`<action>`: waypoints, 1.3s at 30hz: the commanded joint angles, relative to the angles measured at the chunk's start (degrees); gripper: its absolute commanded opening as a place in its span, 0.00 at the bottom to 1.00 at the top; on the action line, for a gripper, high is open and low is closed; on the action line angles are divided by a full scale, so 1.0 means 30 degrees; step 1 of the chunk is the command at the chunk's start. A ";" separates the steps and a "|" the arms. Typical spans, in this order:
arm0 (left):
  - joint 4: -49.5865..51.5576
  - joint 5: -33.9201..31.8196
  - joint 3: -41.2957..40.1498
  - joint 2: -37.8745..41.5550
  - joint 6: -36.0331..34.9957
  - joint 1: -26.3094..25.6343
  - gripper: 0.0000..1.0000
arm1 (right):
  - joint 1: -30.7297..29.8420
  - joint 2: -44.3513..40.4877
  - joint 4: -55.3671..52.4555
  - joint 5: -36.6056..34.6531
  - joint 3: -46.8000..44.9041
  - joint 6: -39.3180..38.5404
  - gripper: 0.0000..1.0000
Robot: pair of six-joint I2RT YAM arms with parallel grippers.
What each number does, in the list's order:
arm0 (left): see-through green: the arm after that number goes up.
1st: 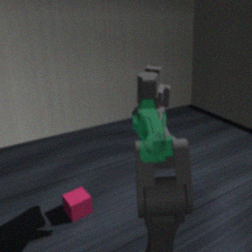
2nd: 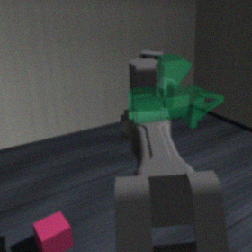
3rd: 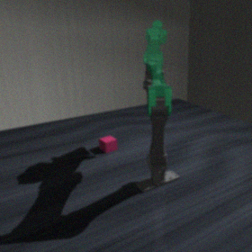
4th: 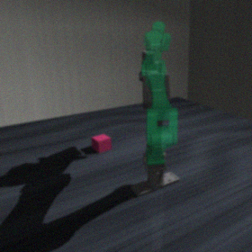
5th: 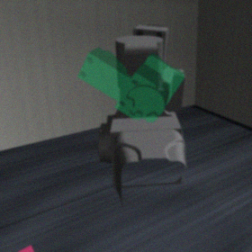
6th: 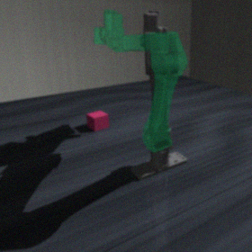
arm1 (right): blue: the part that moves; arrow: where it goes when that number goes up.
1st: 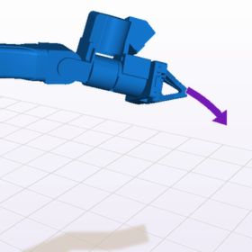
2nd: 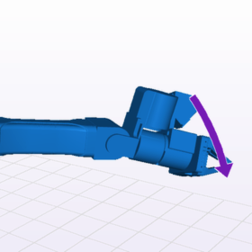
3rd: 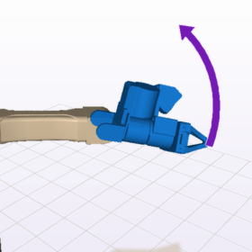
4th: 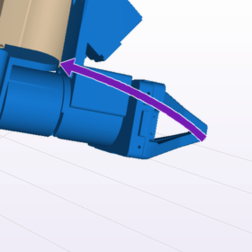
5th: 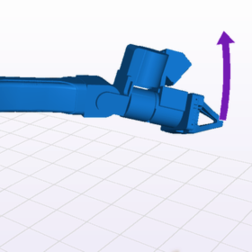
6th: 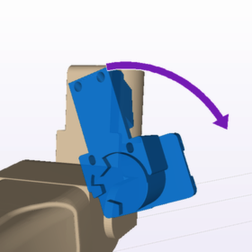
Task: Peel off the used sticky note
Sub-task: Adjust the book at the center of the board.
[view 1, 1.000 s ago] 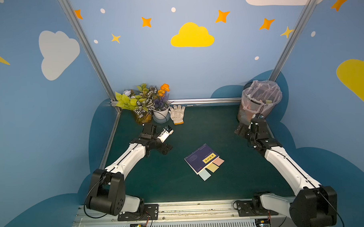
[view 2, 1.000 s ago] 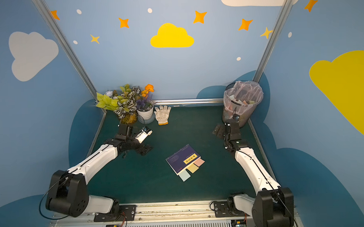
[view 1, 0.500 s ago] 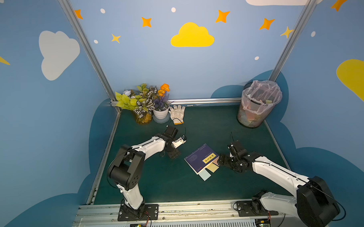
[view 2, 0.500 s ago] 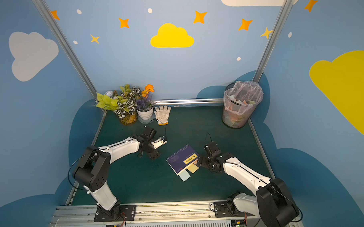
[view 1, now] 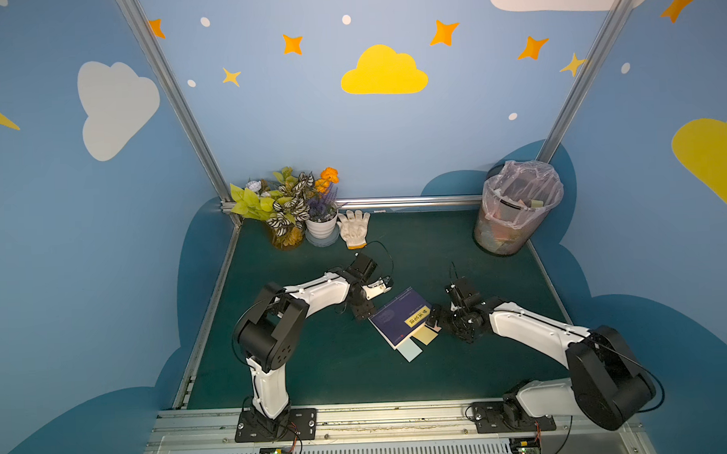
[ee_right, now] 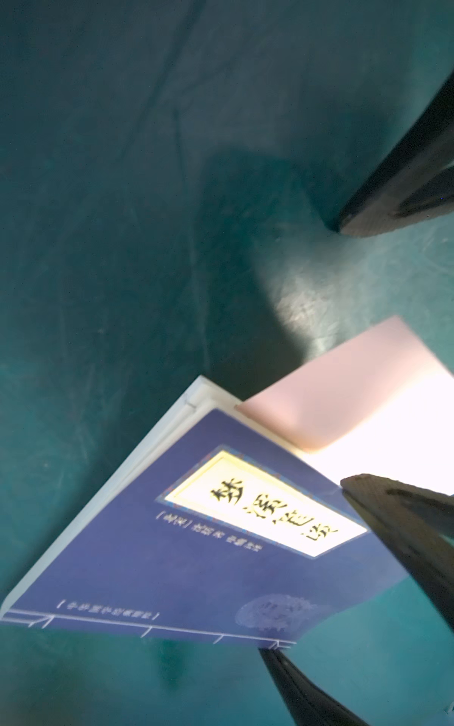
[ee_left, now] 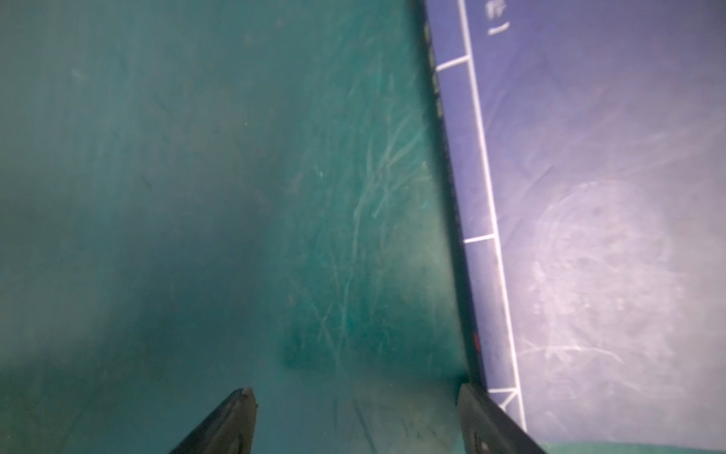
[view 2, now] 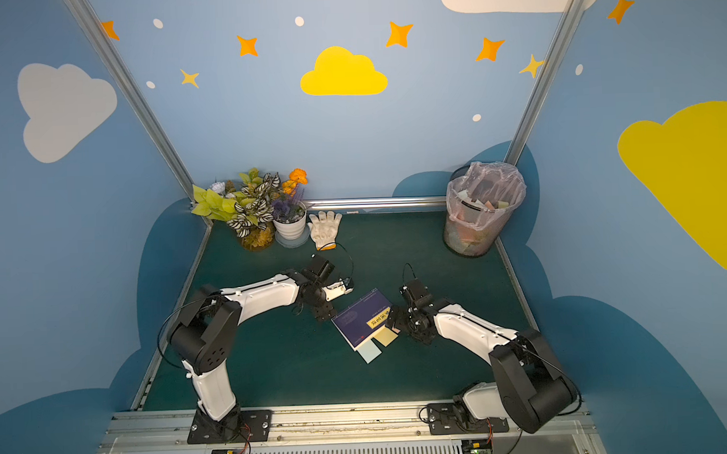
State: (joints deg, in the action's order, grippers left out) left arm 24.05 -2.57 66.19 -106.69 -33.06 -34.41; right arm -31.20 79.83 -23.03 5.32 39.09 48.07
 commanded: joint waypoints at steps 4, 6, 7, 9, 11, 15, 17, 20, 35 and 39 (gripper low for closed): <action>0.2031 0.2557 -0.2264 0.0436 -0.0691 -0.1156 0.84 | -0.0105 0.3215 0.3984 0.3617 0.1441 -0.0682 0.98; 0.2039 0.2669 -0.2734 0.0689 -0.0683 -0.1539 0.84 | -0.0139 0.3940 0.4403 0.4252 0.1881 -0.0668 0.98; 0.2006 0.2709 -0.2931 0.0803 -0.0609 -0.1698 0.85 | -0.0168 0.4286 0.4659 0.4520 0.2039 -0.0636 0.98; 0.1901 0.2821 -0.3311 0.1067 -0.0449 -0.2001 0.85 | -0.0287 0.4866 0.5131 0.5045 0.2314 -0.0630 0.98; 0.1706 0.2774 -0.3710 0.1363 -0.0350 -0.2257 0.85 | -0.0385 0.5262 0.5423 0.5329 0.2676 -0.0824 0.98; 0.1279 0.2523 -0.4234 0.1914 -0.0261 -0.2525 0.85 | -0.0498 0.5911 0.4536 0.5223 0.3664 -0.1641 0.98; 0.1221 0.2552 -0.4371 0.2142 -0.0189 -0.2560 0.85 | -0.0484 0.6232 0.4137 0.5154 0.4111 -0.2047 0.98; 0.1236 0.2533 -0.4450 0.2467 -0.0043 -0.2715 0.86 | -0.0376 0.6588 0.3463 0.5064 0.4826 -0.2630 0.98; 0.0755 0.1783 -0.2958 0.4847 0.0767 -0.1944 0.86 | 0.2851 0.0122 -0.1668 0.3694 0.3667 -0.4111 0.98; 0.0395 0.3149 -0.2281 0.4481 0.1853 -0.1555 0.86 | 0.2640 -0.1570 -0.1253 0.4198 0.3100 -0.2786 0.98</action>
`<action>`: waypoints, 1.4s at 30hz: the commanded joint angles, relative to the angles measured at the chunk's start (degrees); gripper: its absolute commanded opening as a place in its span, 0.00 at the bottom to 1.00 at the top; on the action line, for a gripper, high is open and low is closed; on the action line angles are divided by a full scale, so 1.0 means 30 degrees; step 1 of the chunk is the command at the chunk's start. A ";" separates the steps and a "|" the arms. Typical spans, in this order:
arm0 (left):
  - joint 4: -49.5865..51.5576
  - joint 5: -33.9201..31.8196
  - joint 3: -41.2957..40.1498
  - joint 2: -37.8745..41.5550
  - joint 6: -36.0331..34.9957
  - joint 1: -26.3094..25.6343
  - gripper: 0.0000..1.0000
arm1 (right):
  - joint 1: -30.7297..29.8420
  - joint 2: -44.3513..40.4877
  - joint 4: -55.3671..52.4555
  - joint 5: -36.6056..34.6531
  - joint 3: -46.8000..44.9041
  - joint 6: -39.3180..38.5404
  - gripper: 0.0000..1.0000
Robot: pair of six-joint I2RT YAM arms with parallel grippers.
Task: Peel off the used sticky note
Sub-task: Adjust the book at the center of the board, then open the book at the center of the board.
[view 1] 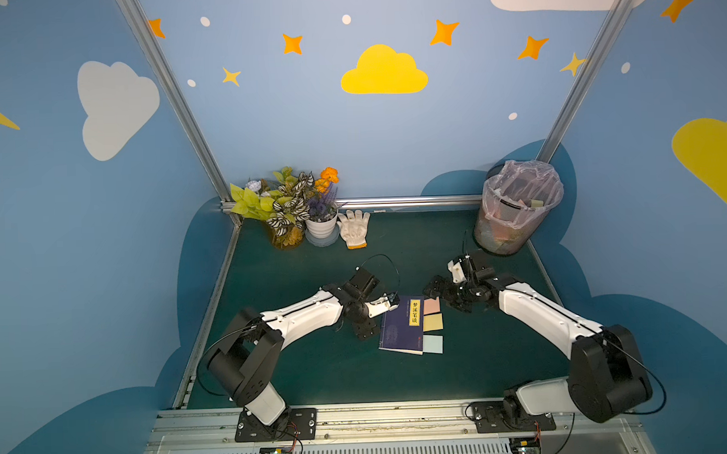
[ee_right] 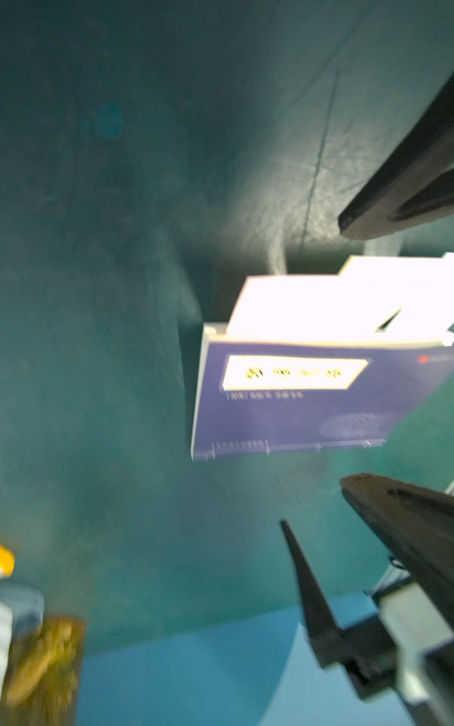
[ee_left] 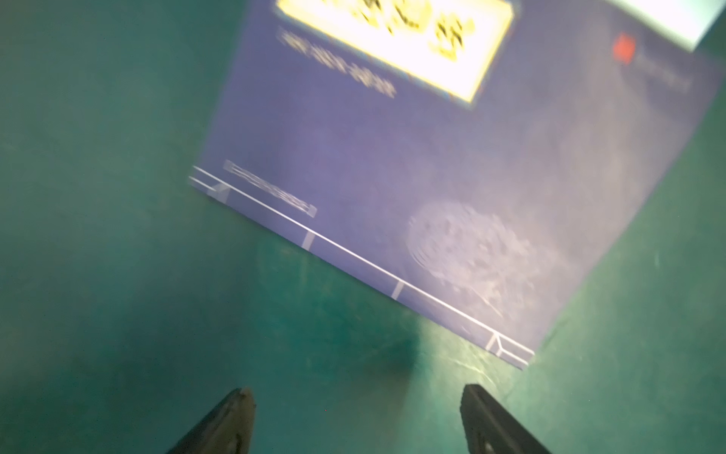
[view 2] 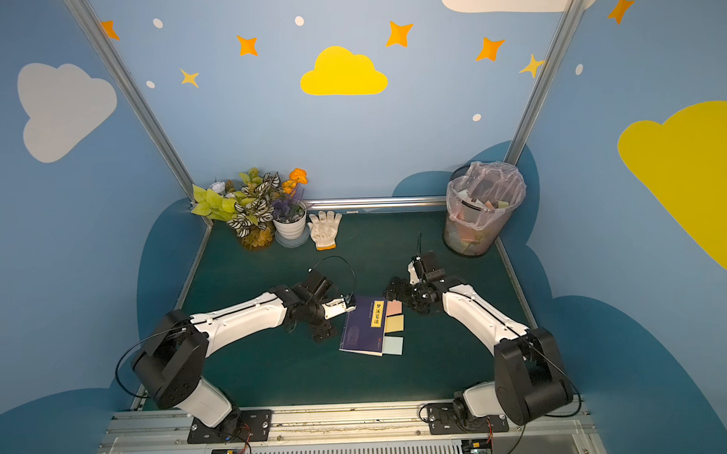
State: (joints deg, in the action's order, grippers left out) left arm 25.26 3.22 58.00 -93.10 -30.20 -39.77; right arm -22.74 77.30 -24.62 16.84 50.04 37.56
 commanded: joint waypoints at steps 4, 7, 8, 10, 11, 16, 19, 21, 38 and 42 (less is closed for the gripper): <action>-0.0225 0.2534 0.0692 -0.0934 0.2196 0.0191 0.86 | -0.0876 -0.1320 0.0434 0.0416 -0.0708 0.2187 0.98; 0.0093 0.2097 0.1294 -0.2155 0.2750 0.0190 0.86 | -0.1300 -0.0627 0.1003 0.0209 -0.0503 0.2699 0.98; 0.0299 0.1973 0.1505 -0.2526 0.2823 0.0190 0.86 | -0.1414 -0.0230 0.1330 0.0281 -0.0446 0.2782 0.98; 0.0730 0.1685 0.1907 -0.3099 0.2837 0.0133 0.86 | -0.1576 0.0661 0.1851 0.0718 -0.0169 0.2991 0.98; 0.0752 0.1545 0.1959 -0.3211 0.2855 0.0106 0.86 | -0.1653 0.1221 0.2055 0.0887 0.0010 0.3045 0.98; 0.1065 0.1123 0.2049 -0.3633 0.2879 0.0078 0.86 | -0.1856 0.2952 0.2916 0.0704 0.0457 0.3540 0.98; 0.1105 0.1065 0.2047 -0.3661 0.2902 0.0044 0.86 | -0.1871 0.3941 0.3837 0.1063 0.0458 0.3836 0.97; 0.1176 0.0945 0.2094 -0.3738 0.2913 0.0015 0.86 | -0.1877 0.4525 0.4254 0.1183 0.0534 0.3921 0.97; 0.1802 0.0603 0.2772 -0.4591 0.3177 -0.0037 0.86 | -0.1937 0.5517 0.6249 0.2057 0.0117 0.3836 0.95; 0.1864 0.0588 0.2856 -0.4679 0.3210 -0.0045 0.86 | -0.2090 0.4850 0.6131 0.2142 -0.0031 0.3554 0.94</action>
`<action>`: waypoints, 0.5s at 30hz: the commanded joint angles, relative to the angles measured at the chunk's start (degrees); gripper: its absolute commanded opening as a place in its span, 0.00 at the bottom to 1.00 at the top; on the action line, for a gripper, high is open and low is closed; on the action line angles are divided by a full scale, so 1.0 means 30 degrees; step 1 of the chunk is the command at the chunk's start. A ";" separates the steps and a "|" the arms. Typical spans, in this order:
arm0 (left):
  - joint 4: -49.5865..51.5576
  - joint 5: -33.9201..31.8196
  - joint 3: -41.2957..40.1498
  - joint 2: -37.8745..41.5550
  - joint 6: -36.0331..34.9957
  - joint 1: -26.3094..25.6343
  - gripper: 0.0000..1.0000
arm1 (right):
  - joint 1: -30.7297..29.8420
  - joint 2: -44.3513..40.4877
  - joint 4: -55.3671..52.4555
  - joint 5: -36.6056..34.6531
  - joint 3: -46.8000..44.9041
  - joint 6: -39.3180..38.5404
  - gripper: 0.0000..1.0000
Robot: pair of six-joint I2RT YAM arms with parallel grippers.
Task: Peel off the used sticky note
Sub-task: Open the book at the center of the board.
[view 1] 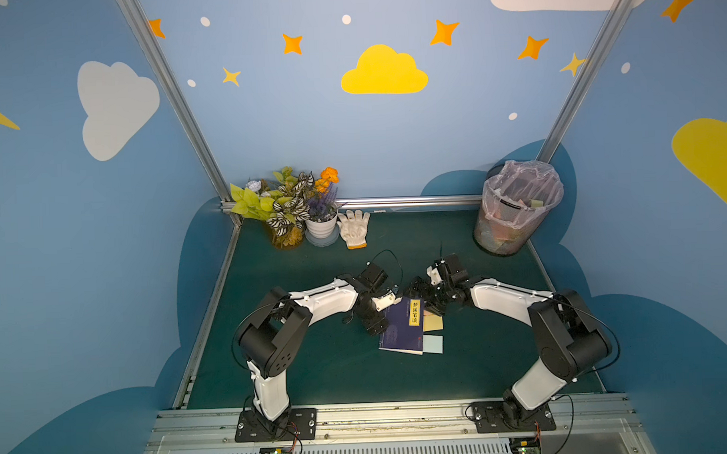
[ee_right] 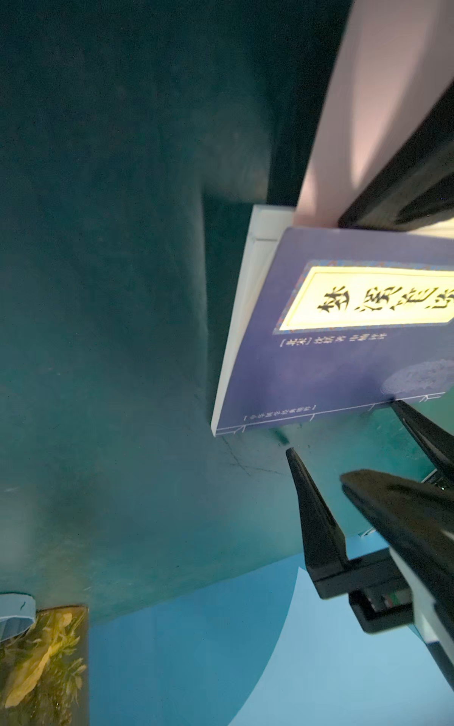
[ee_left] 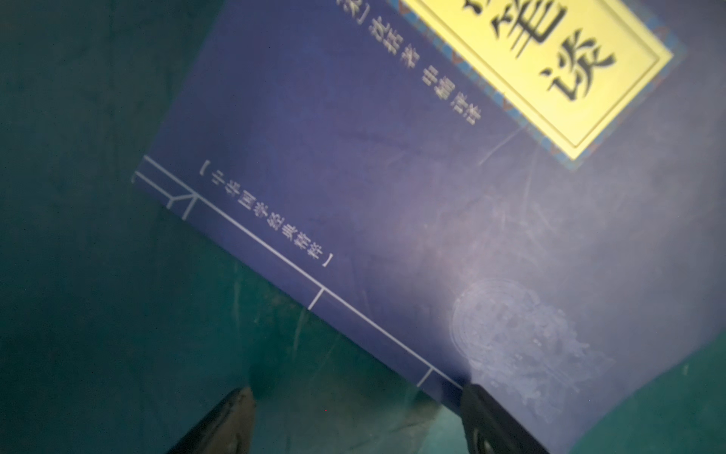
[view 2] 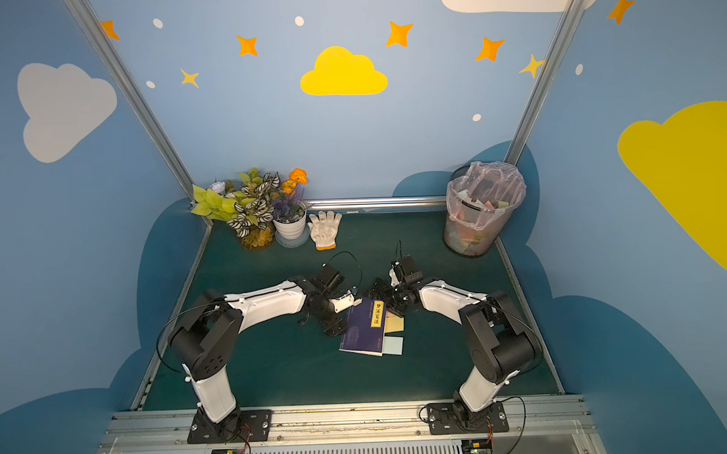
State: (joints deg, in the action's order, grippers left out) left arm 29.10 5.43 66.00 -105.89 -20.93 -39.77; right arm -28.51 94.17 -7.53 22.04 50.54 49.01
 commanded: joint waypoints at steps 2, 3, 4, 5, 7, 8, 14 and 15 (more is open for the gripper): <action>0.0608 -0.0159 0.0196 -0.0447 0.0121 -0.0045 0.86 | -0.0195 -0.0952 0.0552 0.0532 -0.0325 -0.0283 0.94; 0.0611 -0.0143 0.0232 -0.0473 0.0121 -0.0045 0.86 | -0.0201 -0.0977 0.0698 0.0599 -0.0427 -0.0243 0.94; 0.0612 -0.0141 0.0222 -0.0476 0.0121 -0.0045 0.86 | -0.0194 -0.0987 0.0917 0.0703 -0.0568 -0.0143 0.93; 0.0652 -0.0144 0.0235 -0.0476 0.0121 -0.0045 0.86 | -0.0204 -0.0999 0.1231 0.0847 -0.0718 -0.0009 0.93; 0.0641 -0.0119 0.0201 -0.0431 0.0094 -0.0045 0.86 | -0.0193 -0.1030 0.1975 0.1092 -0.1159 0.0256 0.91; 0.0641 -0.0098 0.0207 -0.0405 0.0070 -0.0045 0.86 | -0.0193 -0.1052 0.2406 0.1237 -0.1333 0.0352 0.90; 0.0447 0.0161 -0.0031 -0.0095 -0.0089 -0.0022 0.86 | -0.0157 -0.1143 0.4478 0.1742 -0.2275 0.1084 0.82; 0.0393 0.0201 -0.0107 -0.0022 -0.0125 -0.0016 0.86 | -0.0137 -0.1169 0.4726 0.1750 -0.2436 0.1206 0.80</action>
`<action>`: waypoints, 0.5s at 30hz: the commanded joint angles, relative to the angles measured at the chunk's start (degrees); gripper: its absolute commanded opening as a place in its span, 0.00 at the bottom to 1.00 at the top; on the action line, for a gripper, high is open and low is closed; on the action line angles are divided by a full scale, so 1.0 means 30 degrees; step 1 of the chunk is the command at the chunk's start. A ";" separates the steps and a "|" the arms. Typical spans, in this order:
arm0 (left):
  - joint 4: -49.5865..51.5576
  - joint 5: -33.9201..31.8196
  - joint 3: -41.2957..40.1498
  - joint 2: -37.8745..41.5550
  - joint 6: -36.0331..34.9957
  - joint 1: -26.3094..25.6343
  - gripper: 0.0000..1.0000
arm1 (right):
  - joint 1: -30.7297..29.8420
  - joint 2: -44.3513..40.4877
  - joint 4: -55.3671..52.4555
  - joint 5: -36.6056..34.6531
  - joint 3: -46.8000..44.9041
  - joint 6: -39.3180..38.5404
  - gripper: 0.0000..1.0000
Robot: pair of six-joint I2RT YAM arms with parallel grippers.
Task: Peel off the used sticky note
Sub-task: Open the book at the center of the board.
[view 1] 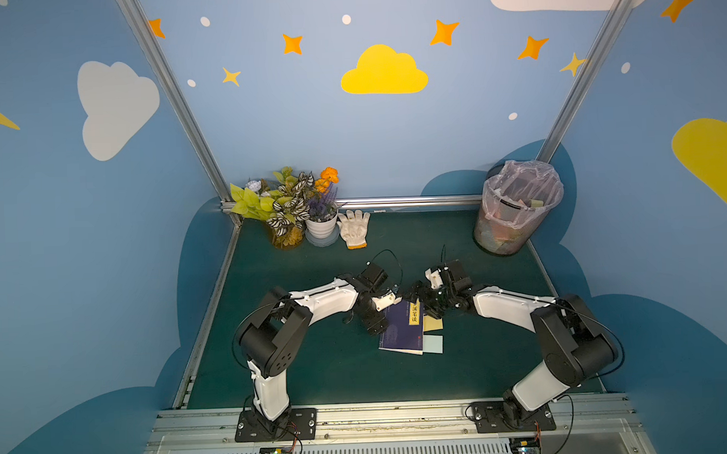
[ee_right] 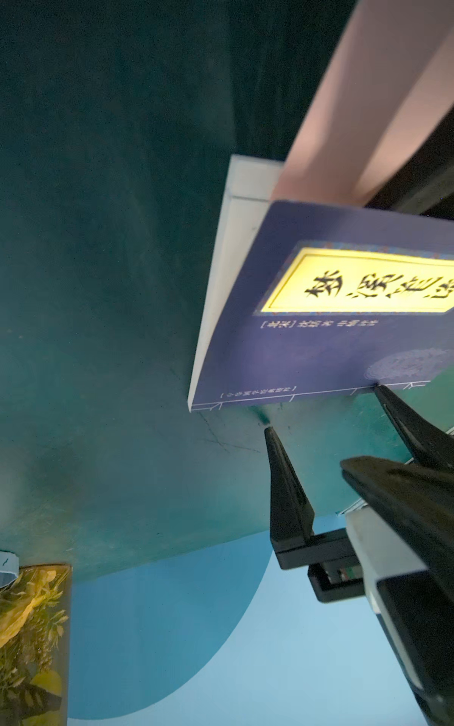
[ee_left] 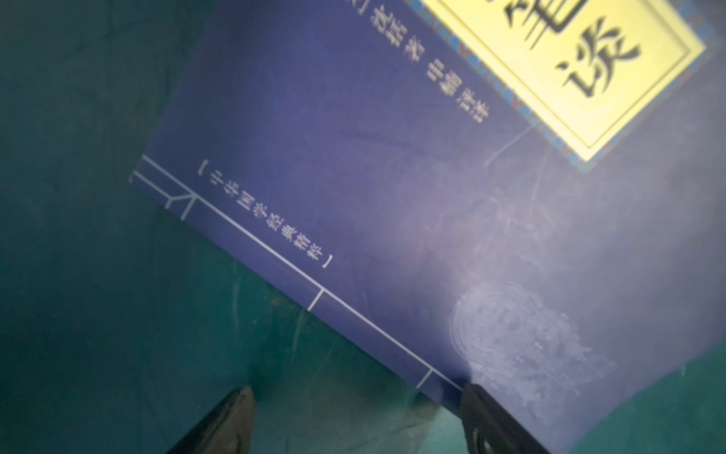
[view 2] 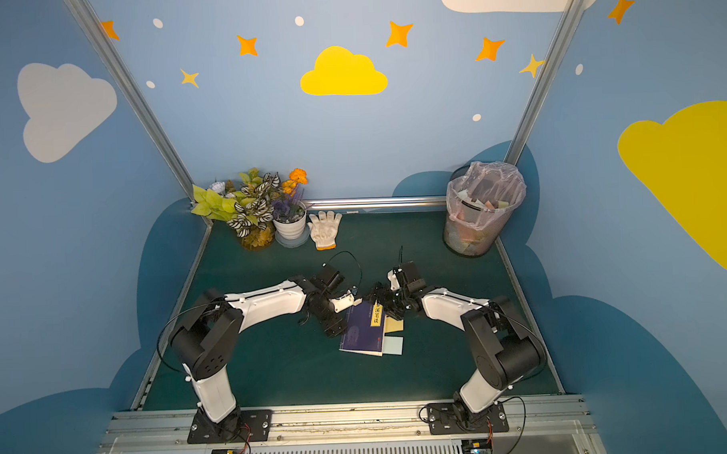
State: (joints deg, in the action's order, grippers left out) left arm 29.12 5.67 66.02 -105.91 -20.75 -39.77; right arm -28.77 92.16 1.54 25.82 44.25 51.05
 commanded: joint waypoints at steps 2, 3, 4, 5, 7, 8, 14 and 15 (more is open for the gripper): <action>0.0273 0.0185 -0.0215 0.0143 -0.0278 -0.0016 0.86 | -0.0022 -0.0529 0.2023 0.0439 -0.0490 0.0692 0.77; 0.0230 0.0182 -0.0250 0.0212 -0.0317 -0.0015 0.86 | -0.0018 -0.0542 0.2136 0.0407 -0.0523 0.0733 0.76; 0.0177 0.0188 -0.0324 0.0294 -0.0399 0.0014 0.86 | 0.0008 -0.0540 0.2235 0.0381 -0.0590 0.0796 0.74; 0.0122 0.0182 -0.0392 0.0377 -0.0471 0.0014 0.86 | 0.0011 -0.0544 0.2338 0.0386 -0.0624 0.0885 0.71; 0.0042 0.0189 -0.0533 0.0578 -0.0680 0.0064 0.86 | 0.0005 -0.0500 0.2822 0.0495 -0.0797 0.1091 0.66; 0.0073 0.0186 -0.0557 0.0676 -0.0785 0.0094 0.86 | 0.0011 -0.0498 0.3023 0.0572 -0.0851 0.1203 0.63; 0.0743 0.0498 -0.0341 0.2093 -0.1237 0.0735 0.86 | -0.0011 -0.0606 0.2870 0.0297 -0.0783 0.1534 0.41; 0.0984 0.0594 -0.0244 0.2506 -0.1261 0.0818 0.86 | -0.0017 -0.0676 0.2704 0.0137 -0.0743 0.1577 0.37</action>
State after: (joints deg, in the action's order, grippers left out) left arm 29.76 5.93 64.93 -102.54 -23.18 -38.46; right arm -28.75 92.05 8.64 26.57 42.00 55.02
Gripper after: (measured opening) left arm 0.860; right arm 0.392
